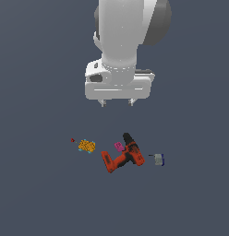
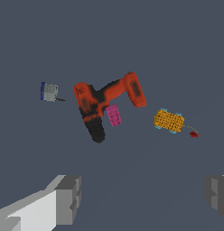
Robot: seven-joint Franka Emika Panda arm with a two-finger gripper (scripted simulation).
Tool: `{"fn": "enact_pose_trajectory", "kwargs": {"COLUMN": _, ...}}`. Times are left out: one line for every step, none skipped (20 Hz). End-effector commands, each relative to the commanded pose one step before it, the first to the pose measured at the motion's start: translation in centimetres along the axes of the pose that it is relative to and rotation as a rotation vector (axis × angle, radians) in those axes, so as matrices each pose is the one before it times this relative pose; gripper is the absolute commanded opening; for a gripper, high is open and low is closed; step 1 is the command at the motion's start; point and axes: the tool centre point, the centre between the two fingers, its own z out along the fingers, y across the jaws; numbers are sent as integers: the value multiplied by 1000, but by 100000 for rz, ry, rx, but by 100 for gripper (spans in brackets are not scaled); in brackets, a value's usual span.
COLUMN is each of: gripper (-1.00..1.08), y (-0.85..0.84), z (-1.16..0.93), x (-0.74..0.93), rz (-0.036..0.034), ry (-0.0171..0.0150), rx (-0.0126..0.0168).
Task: Pick up a designated object from a clutter of objects.
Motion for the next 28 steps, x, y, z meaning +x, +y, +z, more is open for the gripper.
{"fn": "enact_pose_trajectory", "kwargs": {"gripper": 100, "y": 1, "z": 0, "x": 0, "rz": 0, "ry": 0, "rx": 0}}
{"fn": "enact_pose_trajectory", "kwargs": {"gripper": 100, "y": -10, "z": -12, "x": 9, "rz": -93, "ry": -14, "rx": -26}}
{"fn": "enact_pose_trajectory", "kwargs": {"gripper": 100, "y": -47, "z": -32, "x": 28, "rz": -302, "ry": -48, "rx": -81}}
{"fn": "enact_pose_trajectory", "kwargs": {"gripper": 100, "y": -72, "z": -56, "x": 44, "rz": -479, "ry": -79, "rx": -130}}
{"fn": "enact_pose_trajectory", "kwargs": {"gripper": 100, "y": -94, "z": -82, "x": 57, "rz": -633, "ry": -109, "rx": -177}}
{"fn": "enact_pose_trajectory", "kwargs": {"gripper": 100, "y": -112, "z": -112, "x": 62, "rz": -729, "ry": -138, "rx": -215}}
{"fn": "enact_pose_trajectory", "kwargs": {"gripper": 100, "y": -92, "z": -115, "x": 44, "rz": -571, "ry": -127, "rx": -185}}
{"fn": "enact_pose_trajectory", "kwargs": {"gripper": 100, "y": -62, "z": -105, "x": 19, "rz": -340, "ry": -100, "rx": -132}}
{"fn": "enact_pose_trajectory", "kwargs": {"gripper": 100, "y": -32, "z": -88, "x": -4, "rz": -115, "ry": -71, "rx": -75}}
{"fn": "enact_pose_trajectory", "kwargs": {"gripper": 100, "y": -8, "z": -67, "x": -23, "rz": 60, "ry": -30, "rx": -16}}
{"fn": "enact_pose_trajectory", "kwargs": {"gripper": 100, "y": 15, "z": -24, "x": -21, "rz": 153, "ry": -12, "rx": 12}}
{"fn": "enact_pose_trajectory", "kwargs": {"gripper": 100, "y": 18, "z": 12, "x": -4, "rz": 64, "ry": 15, "rx": 22}}
{"fn": "enact_pose_trajectory", "kwargs": {"gripper": 100, "y": -11, "z": 42, "x": 25, "rz": -137, "ry": 13, "rx": -9}}
{"fn": "enact_pose_trajectory", "kwargs": {"gripper": 100, "y": -33, "z": 59, "x": 51, "rz": -336, "ry": 14, "rx": -37}}
{"fn": "enact_pose_trajectory", "kwargs": {"gripper": 100, "y": -47, "z": 77, "x": 77, "rz": -517, "ry": 9, "rx": -67}}
{"fn": "enact_pose_trajectory", "kwargs": {"gripper": 100, "y": -68, "z": 97, "x": 103, "rz": -711, "ry": 6, "rx": -95}}
{"fn": "enact_pose_trajectory", "kwargs": {"gripper": 100, "y": -86, "z": 119, "x": 130, "rz": -897, "ry": 4, "rx": -121}}
{"fn": "enact_pose_trajectory", "kwargs": {"gripper": 100, "y": -105, "z": 142, "x": 156, "rz": -1084, "ry": 3, "rx": -145}}
{"fn": "enact_pose_trajectory", "kwargs": {"gripper": 100, "y": -118, "z": 166, "x": 180, "rz": -1242, "ry": 5, "rx": -163}}
{"fn": "enact_pose_trajectory", "kwargs": {"gripper": 100, "y": -132, "z": 194, "x": 206, "rz": -1410, "ry": 7, "rx": -178}}
{"fn": "enact_pose_trajectory", "kwargs": {"gripper": 100, "y": -148, "z": 224, "x": 234, "rz": -1594, "ry": 10, "rx": -194}}
{"fn": "enact_pose_trajectory", "kwargs": {"gripper": 100, "y": -164, "z": 252, "x": 262, "rz": -1782, "ry": 11, "rx": -210}}
{"fn": "enact_pose_trajectory", "kwargs": {"gripper": 100, "y": -180, "z": 279, "x": 290, "rz": -1972, "ry": 9, "rx": -226}}
{"fn": "enact_pose_trajectory", "kwargs": {"gripper": 100, "y": -195, "z": 307, "x": 319, "rz": -2161, "ry": 8, "rx": -239}}
{"fn": "enact_pose_trajectory", "kwargs": {"gripper": 100, "y": -210, "z": 337, "x": 348, "rz": -2352, "ry": 8, "rx": -249}}
{"fn": "enact_pose_trajectory", "kwargs": {"gripper": 100, "y": -224, "z": 368, "x": 377, "rz": -2541, "ry": 9, "rx": -255}}
{"fn": "enact_pose_trajectory", "kwargs": {"gripper": 100, "y": -238, "z": 400, "x": 407, "rz": -2732, "ry": 10, "rx": -260}}
{"fn": "enact_pose_trajectory", "kwargs": {"gripper": 100, "y": -251, "z": 432, "x": 437, "rz": -2923, "ry": 11, "rx": -261}}
